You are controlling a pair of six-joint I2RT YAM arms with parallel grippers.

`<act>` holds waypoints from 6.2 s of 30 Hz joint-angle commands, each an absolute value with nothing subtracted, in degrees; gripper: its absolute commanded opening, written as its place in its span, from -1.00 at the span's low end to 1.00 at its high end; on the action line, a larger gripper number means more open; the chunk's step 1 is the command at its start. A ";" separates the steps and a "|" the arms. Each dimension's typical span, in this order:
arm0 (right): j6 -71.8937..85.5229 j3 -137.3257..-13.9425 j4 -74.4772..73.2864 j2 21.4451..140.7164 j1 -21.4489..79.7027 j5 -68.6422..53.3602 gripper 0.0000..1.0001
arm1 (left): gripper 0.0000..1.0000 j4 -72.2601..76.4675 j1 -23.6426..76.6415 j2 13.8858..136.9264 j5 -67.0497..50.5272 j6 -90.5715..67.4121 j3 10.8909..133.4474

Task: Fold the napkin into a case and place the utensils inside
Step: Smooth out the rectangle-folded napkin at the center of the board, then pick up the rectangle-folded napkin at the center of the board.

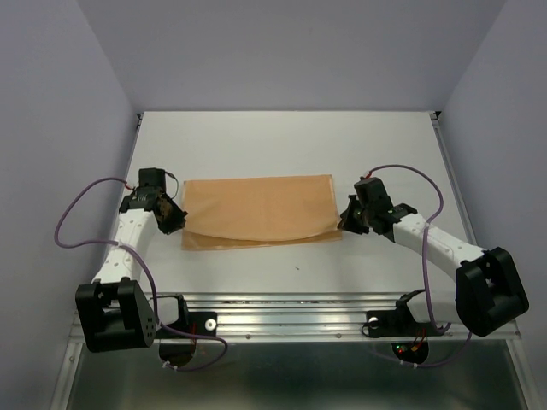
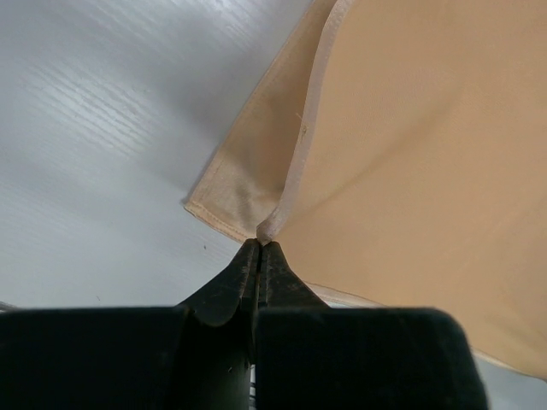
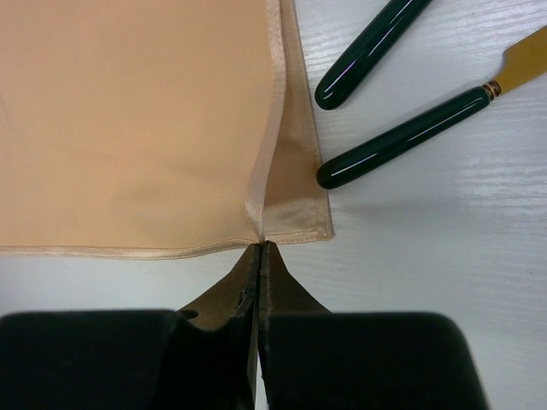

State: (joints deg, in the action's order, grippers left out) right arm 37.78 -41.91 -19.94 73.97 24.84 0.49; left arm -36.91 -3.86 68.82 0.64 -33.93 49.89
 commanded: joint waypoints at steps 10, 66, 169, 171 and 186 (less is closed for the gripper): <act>37.62 -43.42 -19.34 75.85 25.40 1.05 -0.59 | -0.39 -37.70 -3.87 64.69 -2.64 -34.02 45.61; 33.58 -92.63 -9.84 121.65 24.52 -10.81 -0.49 | -0.10 -14.85 10.72 117.25 -14.24 -27.43 89.12; 32.52 -70.93 -4.92 113.03 7.21 -11.60 -0.47 | 0.23 -21.45 -1.76 101.87 -9.76 -19.51 70.50; 32.61 -70.75 -4.75 113.03 7.21 -11.78 -0.47 | 0.23 -21.01 -1.32 100.64 -9.40 -19.69 67.08; 33.22 -70.14 -4.39 112.76 7.21 -12.48 -0.46 | 0.03 -21.36 2.46 102.74 -4.40 -20.65 62.49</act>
